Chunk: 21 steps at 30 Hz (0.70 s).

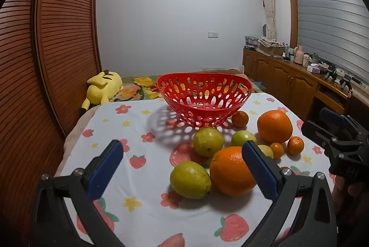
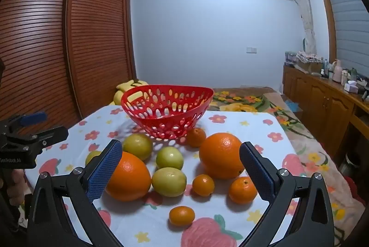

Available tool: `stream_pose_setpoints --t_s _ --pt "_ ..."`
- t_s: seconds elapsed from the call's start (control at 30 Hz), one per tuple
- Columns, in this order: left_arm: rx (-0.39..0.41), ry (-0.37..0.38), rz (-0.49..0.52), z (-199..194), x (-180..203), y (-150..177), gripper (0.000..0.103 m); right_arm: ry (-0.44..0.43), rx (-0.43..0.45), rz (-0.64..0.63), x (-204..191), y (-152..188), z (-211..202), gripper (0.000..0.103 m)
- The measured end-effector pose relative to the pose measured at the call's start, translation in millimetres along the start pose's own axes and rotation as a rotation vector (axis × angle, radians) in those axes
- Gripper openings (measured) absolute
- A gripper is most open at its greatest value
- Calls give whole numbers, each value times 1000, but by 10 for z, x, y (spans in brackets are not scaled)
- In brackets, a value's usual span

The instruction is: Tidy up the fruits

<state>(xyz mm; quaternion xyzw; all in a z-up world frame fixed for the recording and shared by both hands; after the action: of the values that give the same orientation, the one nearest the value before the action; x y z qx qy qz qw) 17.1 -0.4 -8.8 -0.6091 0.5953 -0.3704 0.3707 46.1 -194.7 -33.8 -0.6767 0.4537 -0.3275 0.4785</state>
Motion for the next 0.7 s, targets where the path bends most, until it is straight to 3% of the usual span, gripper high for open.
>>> stream_pose_setpoints --t_s 0.7 --pt "-7 5 -14 -84 -18 -53 103 2 9 23 26 -63 -77 103"
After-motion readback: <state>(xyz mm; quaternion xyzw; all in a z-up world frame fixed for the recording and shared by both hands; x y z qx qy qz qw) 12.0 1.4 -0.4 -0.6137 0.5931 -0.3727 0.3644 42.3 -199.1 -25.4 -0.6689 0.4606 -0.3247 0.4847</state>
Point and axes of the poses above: each gripper's, at about its wrist camera, not at the fingertips, and z roughly the way its jaws point, x to its right, y to its underside, the point moved 2 cm from there along z, roughly the way its jaws point, and after that the axes turned 1 degree about -z, right-handed, at the moved point
